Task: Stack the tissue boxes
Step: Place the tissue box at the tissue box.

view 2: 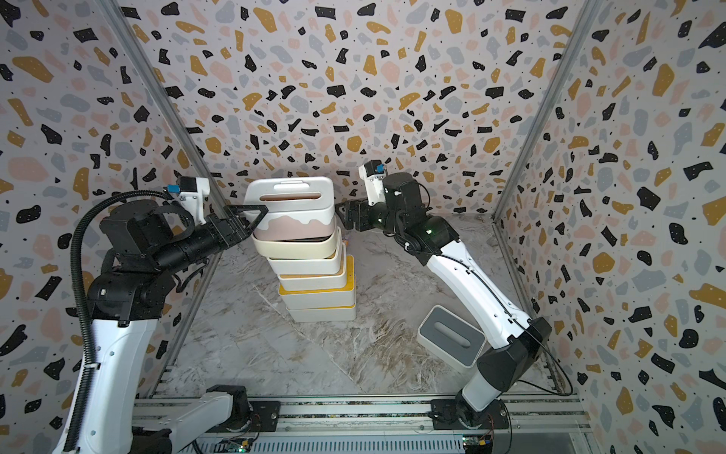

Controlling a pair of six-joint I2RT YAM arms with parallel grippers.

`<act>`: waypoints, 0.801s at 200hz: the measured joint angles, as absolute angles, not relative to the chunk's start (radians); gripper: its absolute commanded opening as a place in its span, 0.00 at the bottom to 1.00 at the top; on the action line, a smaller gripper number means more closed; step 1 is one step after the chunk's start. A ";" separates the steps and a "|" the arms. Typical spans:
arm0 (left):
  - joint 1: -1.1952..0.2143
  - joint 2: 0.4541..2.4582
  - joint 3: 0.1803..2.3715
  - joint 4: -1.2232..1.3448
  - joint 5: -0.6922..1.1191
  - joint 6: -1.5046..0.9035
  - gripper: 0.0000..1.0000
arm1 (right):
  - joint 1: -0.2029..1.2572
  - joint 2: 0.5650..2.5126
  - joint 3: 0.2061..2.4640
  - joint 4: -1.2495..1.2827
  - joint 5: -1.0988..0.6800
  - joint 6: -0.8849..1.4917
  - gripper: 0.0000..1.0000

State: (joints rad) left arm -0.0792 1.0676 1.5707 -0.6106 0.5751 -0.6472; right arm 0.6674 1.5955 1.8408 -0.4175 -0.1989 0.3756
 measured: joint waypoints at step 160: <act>-0.082 1.003 1.568 -0.662 0.452 -0.632 1.00 | 0.634 1.464 1.720 -0.458 -0.182 0.378 0.90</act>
State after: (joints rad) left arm -0.0818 1.0035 1.5677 -0.6617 0.4522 -0.6323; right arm 0.6338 1.4639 1.7195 -0.4576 -0.1818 0.3782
